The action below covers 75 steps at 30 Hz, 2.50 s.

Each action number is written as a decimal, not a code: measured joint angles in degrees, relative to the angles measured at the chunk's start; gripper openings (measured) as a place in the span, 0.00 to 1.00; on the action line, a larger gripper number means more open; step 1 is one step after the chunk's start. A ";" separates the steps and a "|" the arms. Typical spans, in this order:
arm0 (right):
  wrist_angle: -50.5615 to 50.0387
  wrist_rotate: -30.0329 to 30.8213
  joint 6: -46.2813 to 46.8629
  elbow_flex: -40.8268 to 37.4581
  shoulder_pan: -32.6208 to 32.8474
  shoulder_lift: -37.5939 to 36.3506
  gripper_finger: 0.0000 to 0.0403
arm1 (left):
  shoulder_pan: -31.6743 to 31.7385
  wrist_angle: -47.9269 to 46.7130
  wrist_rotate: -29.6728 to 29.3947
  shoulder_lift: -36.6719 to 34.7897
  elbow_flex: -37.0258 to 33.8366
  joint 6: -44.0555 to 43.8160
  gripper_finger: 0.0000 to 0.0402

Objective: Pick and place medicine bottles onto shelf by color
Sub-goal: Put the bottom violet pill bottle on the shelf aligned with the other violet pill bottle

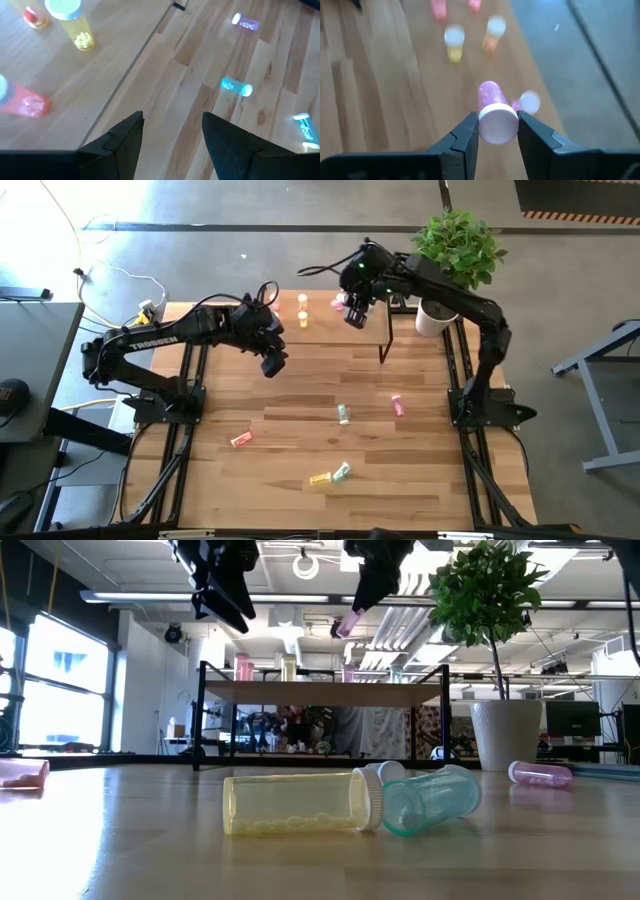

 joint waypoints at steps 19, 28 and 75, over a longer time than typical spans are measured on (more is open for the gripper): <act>-12.89 4.89 -7.94 6.98 3.54 12.03 0.26 | 0.60 0.00 0.13 0.00 0.00 -0.01 0.49; -12.31 7.03 -10.97 6.98 3.45 12.75 0.26 | 0.60 0.01 0.13 0.00 0.00 -0.01 0.49; -11.40 7.56 -13.08 6.96 3.76 14.59 0.34 | 0.60 0.02 0.13 0.00 0.00 0.03 0.49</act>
